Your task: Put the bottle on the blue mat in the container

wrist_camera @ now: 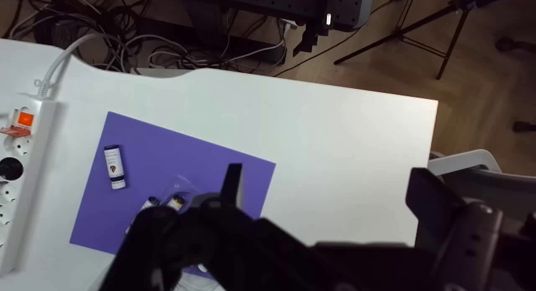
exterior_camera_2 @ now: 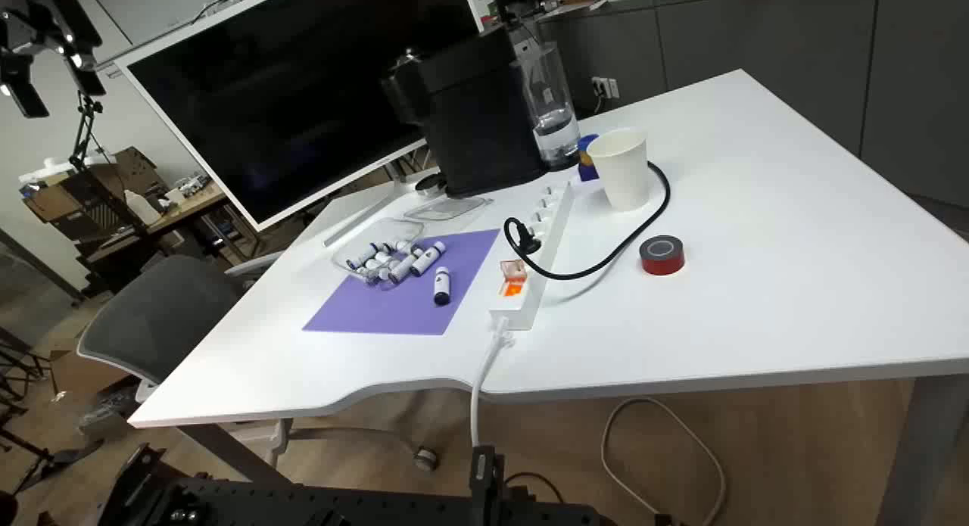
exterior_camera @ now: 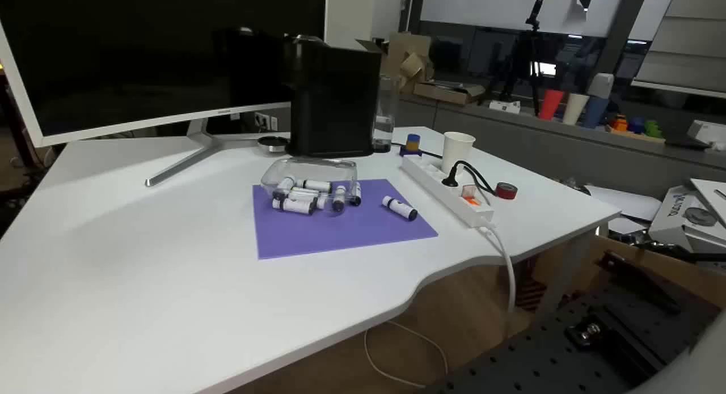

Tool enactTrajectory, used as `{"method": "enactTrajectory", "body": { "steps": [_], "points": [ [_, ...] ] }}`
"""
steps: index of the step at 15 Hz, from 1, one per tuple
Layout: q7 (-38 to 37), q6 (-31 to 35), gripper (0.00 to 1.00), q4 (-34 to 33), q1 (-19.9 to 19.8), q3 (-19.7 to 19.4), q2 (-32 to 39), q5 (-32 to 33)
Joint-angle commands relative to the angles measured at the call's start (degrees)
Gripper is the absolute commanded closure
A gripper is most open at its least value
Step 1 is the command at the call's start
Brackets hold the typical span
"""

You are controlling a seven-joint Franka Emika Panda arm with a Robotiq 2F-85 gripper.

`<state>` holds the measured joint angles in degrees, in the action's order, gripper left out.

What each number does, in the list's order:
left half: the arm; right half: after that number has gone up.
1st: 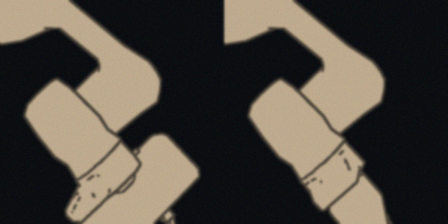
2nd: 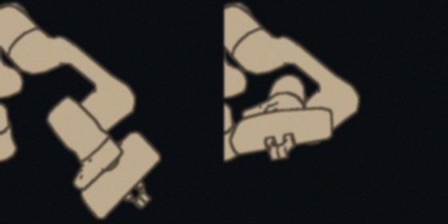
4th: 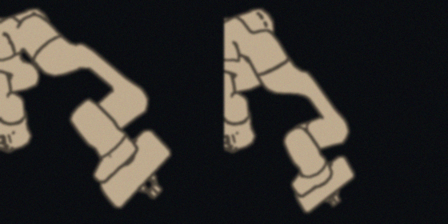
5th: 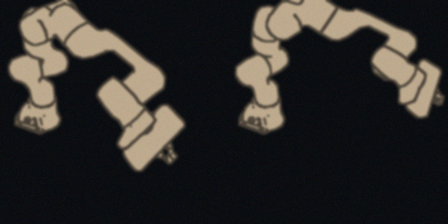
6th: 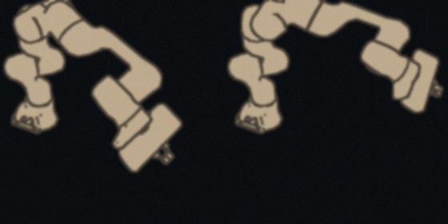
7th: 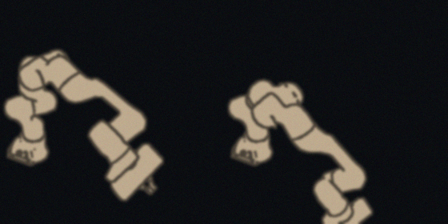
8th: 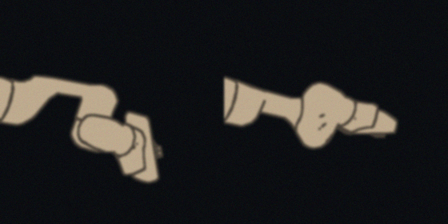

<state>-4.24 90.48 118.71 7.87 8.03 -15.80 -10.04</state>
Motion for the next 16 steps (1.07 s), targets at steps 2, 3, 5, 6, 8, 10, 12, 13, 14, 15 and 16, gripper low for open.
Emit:
{"method": "enactTrajectory", "body": {
  "steps": [2, 3, 5, 6, 8, 10, 12, 13, 14, 15, 16],
  "points": [
    [0.03, -0.06, 0.0, -0.15, -0.14, 0.12, 0.09, -0.01],
    [0.04, -0.06, 0.0, -0.15, -0.14, 0.12, 0.09, -0.01],
    [0.05, -0.06, 0.0, -0.15, -0.14, 0.12, 0.09, -0.01],
    [0.05, -0.06, 0.0, -0.16, -0.14, 0.12, 0.09, -0.01],
    [0.06, -0.06, 0.0, -0.16, -0.14, 0.12, 0.09, -0.01],
    [0.06, -0.06, 0.0, -0.16, -0.14, 0.12, 0.09, -0.01],
    [-0.96, 3.13, 0.0, 0.74, -0.43, 0.65, -0.59, 2.13],
    [-2.46, 5.81, 0.0, 1.44, -0.92, 1.05, -0.74, 4.63],
    [-3.16, 8.92, 0.0, 2.17, -1.44, 1.17, -0.6, 7.6],
    [-3.44, 12.01, 0.0, 3.1, -1.88, 1.14, -0.54, 10.33],
    [-3.41, 15.53, 0.0, 4.39, -2.48, 0.84, -0.42, 13.39]
  ]
}}
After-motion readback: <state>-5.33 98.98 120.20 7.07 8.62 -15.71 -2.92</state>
